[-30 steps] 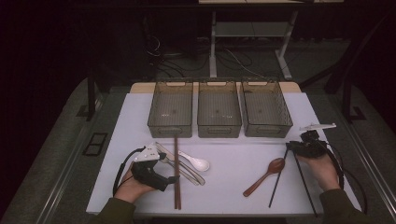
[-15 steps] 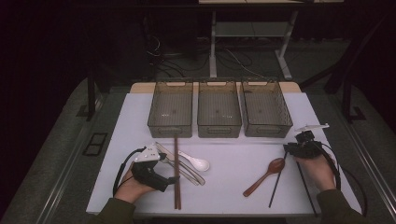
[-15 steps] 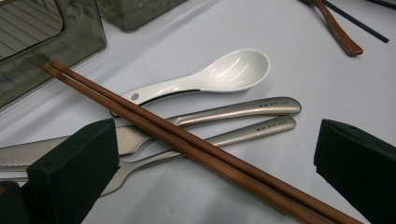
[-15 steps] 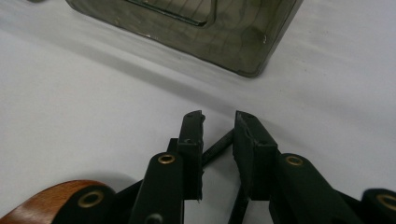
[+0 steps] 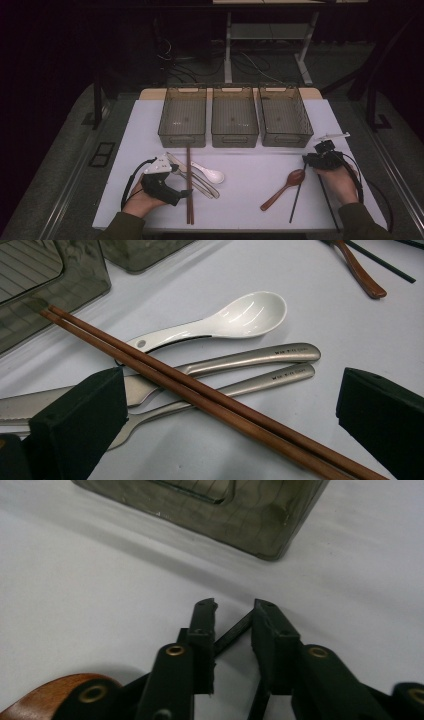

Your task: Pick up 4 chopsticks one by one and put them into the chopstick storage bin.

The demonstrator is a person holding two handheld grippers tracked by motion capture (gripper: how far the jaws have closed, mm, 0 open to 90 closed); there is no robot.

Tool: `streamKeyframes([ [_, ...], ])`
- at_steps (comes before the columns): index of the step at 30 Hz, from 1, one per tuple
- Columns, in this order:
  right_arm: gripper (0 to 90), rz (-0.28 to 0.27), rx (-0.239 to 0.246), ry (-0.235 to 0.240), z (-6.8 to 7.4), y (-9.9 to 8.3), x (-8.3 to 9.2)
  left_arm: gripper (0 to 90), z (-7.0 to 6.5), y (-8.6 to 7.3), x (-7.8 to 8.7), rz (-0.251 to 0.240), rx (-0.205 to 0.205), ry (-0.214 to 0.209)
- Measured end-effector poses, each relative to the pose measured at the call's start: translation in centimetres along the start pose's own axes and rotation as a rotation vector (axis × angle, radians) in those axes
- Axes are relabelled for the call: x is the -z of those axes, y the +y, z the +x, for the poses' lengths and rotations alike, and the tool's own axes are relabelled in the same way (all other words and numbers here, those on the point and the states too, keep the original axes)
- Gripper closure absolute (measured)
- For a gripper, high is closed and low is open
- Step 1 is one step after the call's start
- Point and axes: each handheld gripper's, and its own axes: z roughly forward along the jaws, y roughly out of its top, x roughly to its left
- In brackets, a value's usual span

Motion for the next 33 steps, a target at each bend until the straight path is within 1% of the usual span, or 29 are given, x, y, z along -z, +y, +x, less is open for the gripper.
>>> streamKeyframes([
  [1,70.1,0.000,0.000,0.000,0.0,0.0,0.0,0.0,0.0,0.0,0.0,0.000,0.001,0.000],
  [3,74.4,0.001,0.003,-0.006,0.0,0.0,0.0,0.0,0.0,0.0,0.0,0.000,0.001,0.000],
  [10,77.6,0.000,0.003,0.004,0.0,0.0,-0.1,0.0,0.0,0.0,0.0,0.001,0.001,-0.002],
  [11,78.4,-0.002,0.013,0.004,0.1,0.0,-0.2,0.0,0.0,0.0,0.0,0.001,0.001,-0.002],
  [16,79.9,-0.005,0.014,0.012,0.1,0.1,-0.2,0.0,0.0,0.0,0.0,0.001,0.002,-0.003],
  [19,81.6,-0.009,0.024,0.021,0.2,0.1,-0.2,0.0,0.0,0.0,0.0,0.001,0.002,-0.003],
  [26,81.6,-0.009,0.028,0.026,0.3,0.2,-0.3,0.0,-0.1,0.0,0.0,0.001,0.002,-0.004],
  [27,80.5,-0.011,0.027,0.025,0.3,0.1,-0.3,0.0,0.0,0.0,0.0,0.001,0.002,-0.004],
  [28,75.0,-0.021,0.026,0.038,0.3,0.1,-0.1,0.0,0.0,0.0,0.0,0.001,0.000,-0.004],
  [29,72.7,-0.034,0.024,0.040,0.3,0.2,0.1,0.0,0.0,0.0,0.0,0.001,0.000,-0.004],
  [31,66.6,-0.055,0.024,0.026,0.2,0.2,0.8,0.0,0.0,0.0,0.0,0.000,-0.001,-0.004],
  [33,66.0,-0.061,0.017,0.021,0.0,0.2,1.1,0.0,0.0,0.0,0.1,0.000,0.000,-0.004],
])
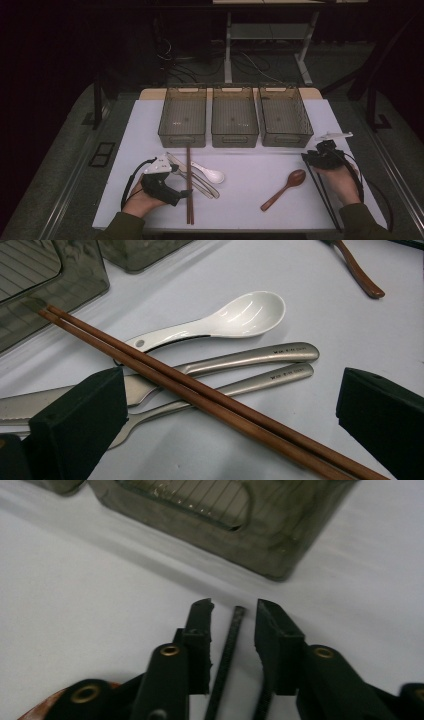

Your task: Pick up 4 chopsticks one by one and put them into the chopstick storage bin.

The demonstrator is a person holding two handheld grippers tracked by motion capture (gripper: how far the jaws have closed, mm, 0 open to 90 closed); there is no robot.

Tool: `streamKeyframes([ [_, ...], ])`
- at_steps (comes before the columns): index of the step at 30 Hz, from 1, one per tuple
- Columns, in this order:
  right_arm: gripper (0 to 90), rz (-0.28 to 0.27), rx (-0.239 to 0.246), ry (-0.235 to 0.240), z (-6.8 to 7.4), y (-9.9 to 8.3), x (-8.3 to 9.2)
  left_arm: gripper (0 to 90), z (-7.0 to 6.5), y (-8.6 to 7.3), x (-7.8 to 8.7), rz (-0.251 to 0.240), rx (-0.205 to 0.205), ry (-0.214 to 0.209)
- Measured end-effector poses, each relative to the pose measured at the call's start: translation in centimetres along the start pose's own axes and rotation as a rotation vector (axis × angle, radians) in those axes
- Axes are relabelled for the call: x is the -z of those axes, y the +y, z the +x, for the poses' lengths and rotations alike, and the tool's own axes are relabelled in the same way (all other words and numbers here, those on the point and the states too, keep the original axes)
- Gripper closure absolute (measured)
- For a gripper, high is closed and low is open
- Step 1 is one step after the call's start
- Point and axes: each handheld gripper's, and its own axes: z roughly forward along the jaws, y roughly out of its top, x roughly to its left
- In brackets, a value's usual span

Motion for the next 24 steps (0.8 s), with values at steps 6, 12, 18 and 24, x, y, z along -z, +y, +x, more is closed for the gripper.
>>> streamKeyframes([
  [6,68.7,0.003,-0.054,-0.028,-1.8,-0.6,0.3,0.0,0.0,0.0,0.0,0.000,-0.001,-0.001],
  [12,61.3,0.005,-0.065,0.001,-1.9,-0.7,0.0,0.0,0.0,0.0,0.0,0.001,0.000,0.000],
  [18,50.7,0.034,-0.080,0.014,-1.5,-0.9,-0.5,0.0,0.0,0.0,0.0,0.001,0.000,-0.001],
  [24,56.3,0.052,-0.033,-0.006,-0.9,-0.8,-0.9,0.0,0.0,0.0,0.0,0.001,0.000,-0.001],
])
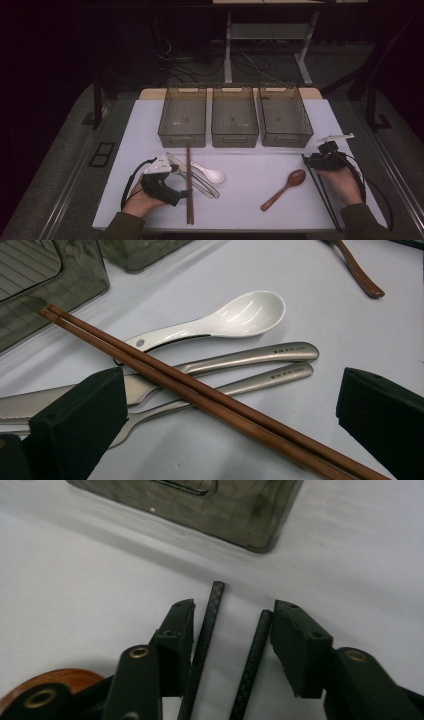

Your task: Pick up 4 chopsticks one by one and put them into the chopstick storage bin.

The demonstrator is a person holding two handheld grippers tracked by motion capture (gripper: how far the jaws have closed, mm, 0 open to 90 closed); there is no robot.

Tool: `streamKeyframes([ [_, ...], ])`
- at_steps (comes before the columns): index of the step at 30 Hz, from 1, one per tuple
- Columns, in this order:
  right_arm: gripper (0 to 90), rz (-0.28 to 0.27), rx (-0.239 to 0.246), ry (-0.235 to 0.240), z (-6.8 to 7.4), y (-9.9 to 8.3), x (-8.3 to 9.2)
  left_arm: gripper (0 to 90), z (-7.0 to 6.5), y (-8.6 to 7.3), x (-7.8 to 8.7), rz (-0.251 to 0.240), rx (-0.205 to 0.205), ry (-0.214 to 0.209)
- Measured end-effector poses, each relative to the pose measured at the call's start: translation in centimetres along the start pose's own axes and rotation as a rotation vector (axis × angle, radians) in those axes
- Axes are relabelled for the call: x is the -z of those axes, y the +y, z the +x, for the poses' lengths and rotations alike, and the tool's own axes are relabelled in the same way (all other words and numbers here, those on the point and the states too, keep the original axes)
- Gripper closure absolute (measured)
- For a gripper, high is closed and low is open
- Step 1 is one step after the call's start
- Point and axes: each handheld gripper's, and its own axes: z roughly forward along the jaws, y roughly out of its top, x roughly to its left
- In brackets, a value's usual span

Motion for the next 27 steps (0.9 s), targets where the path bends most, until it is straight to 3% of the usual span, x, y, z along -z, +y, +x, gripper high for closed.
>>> streamKeyframes([
  [12,73.5,-0.001,0.031,-0.001,0.21,0.04,-0.03,0.0,-0.02,0.00,-0.01,0.000,0.000,-0.001],
  [20,76.2,-0.001,0.034,0.007,0.22,0.12,-0.08,0.0,-0.01,0.00,-0.02,0.000,0.000,-0.001],
  [27,77.2,-0.002,0.067,0.036,0.76,0.79,-0.64,0.0,-0.06,0.01,-0.11,0.003,0.003,0.000],
])
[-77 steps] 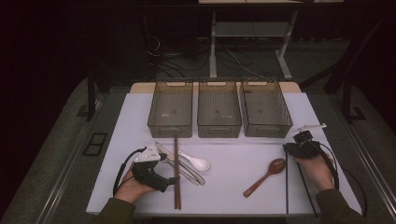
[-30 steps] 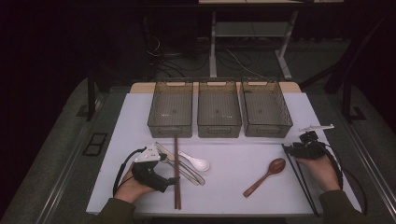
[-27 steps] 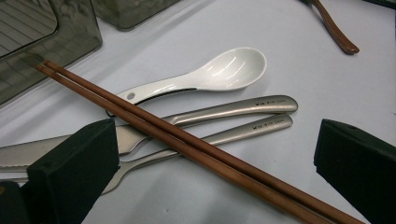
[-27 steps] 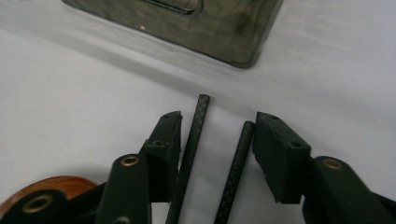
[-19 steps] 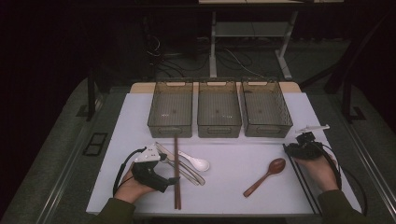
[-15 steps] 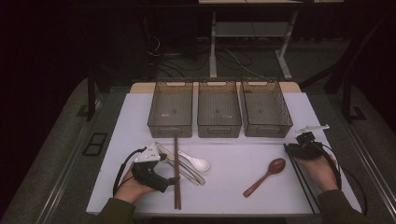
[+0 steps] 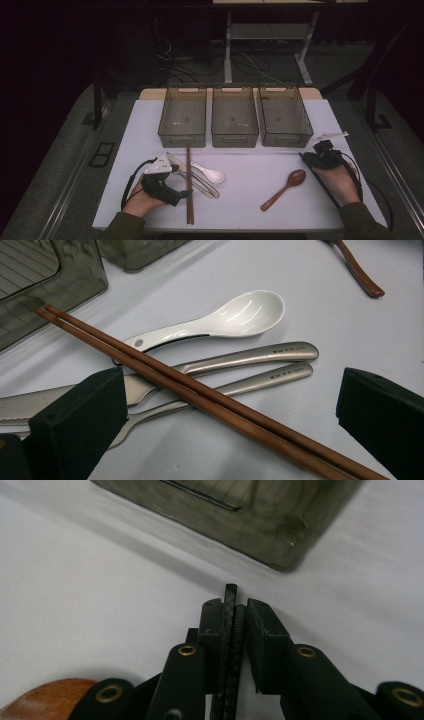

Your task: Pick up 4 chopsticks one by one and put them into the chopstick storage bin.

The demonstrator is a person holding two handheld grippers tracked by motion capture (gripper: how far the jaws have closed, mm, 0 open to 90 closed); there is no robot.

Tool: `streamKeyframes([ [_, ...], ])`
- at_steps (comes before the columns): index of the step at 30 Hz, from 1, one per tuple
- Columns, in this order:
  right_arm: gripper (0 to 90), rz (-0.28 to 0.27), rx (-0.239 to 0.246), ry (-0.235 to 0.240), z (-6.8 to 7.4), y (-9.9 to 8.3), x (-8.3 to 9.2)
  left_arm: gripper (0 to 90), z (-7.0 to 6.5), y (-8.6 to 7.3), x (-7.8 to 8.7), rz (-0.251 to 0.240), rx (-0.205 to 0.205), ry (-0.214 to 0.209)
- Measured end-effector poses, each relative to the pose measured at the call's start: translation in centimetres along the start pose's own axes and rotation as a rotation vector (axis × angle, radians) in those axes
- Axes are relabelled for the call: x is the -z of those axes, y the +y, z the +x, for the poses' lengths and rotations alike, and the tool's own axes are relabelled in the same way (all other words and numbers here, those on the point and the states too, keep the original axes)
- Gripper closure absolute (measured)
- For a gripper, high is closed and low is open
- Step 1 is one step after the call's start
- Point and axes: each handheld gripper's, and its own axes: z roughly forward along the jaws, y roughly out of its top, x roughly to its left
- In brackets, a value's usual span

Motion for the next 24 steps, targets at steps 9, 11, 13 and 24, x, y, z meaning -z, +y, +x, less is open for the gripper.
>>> streamKeyframes([
  [9,77.8,-0.010,0.090,0.055,1.4,1.5,-1.3,0.0,0.0,0.0,0.0,0.000,0.001,0.001],
  [11,77.8,-0.011,0.107,0.064,1.8,2.0,-1.7,0.0,0.0,0.0,0.0,-0.001,0.000,0.001],
  [13,77.8,-0.014,0.119,0.070,2.0,2.4,-2.0,0.0,0.1,0.0,0.1,0.000,-0.002,0.001],
  [24,61.3,-0.081,0.107,0.129,1.7,2.0,1.0,0.0,0.1,-0.1,0.2,-0.003,0.000,0.001],
])
